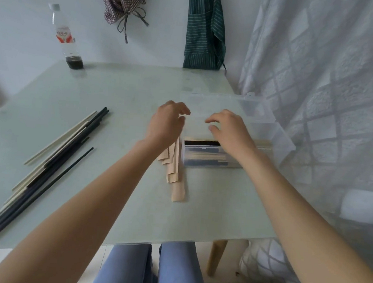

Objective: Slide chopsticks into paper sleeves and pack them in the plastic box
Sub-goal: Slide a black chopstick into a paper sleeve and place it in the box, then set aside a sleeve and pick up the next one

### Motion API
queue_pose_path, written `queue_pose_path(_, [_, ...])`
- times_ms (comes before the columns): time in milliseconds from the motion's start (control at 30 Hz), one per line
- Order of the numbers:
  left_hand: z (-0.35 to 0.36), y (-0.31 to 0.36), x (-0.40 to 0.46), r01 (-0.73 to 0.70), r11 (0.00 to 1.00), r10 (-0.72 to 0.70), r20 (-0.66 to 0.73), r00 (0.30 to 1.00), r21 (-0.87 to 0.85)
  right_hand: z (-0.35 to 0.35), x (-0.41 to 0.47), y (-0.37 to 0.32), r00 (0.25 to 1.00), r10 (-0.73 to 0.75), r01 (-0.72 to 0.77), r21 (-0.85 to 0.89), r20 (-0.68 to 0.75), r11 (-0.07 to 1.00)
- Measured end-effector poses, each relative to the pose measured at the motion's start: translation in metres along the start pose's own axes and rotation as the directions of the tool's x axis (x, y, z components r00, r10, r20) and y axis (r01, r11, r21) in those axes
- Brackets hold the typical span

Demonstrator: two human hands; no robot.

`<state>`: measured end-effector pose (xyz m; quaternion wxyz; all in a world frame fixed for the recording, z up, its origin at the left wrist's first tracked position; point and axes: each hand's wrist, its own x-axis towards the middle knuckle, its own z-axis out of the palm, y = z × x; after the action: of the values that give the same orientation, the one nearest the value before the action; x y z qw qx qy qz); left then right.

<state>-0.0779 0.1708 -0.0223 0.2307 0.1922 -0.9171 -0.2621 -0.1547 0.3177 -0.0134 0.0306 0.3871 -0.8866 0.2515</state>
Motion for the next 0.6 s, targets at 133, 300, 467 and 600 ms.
queue_pose_path(133, [-0.011,-0.038,-0.015,0.282,0.957,-0.279,0.049,0.959,-0.065,0.019,-0.006,-0.052,0.992,-0.124,0.128,0.154,-0.032,0.980])
queue_pose_path(300, [-0.016,-0.067,-0.035,0.599,0.680,-0.518,0.303,0.800,-0.422,0.058,0.003,-0.097,0.973,-0.060,0.050,0.052,0.224,0.997])
queue_pose_path(467, [-0.018,-0.078,-0.040,0.657,0.531,-0.517,0.409,0.752,-0.535,0.085,0.004,-0.114,0.948,0.129,-0.074,-0.192,0.292,0.979])
queue_pose_path(600, [-0.019,-0.077,-0.038,0.683,0.442,-0.527,0.448,0.722,-0.582,0.098,0.006,-0.110,0.916,0.276,-0.204,-0.257,0.289,0.945])
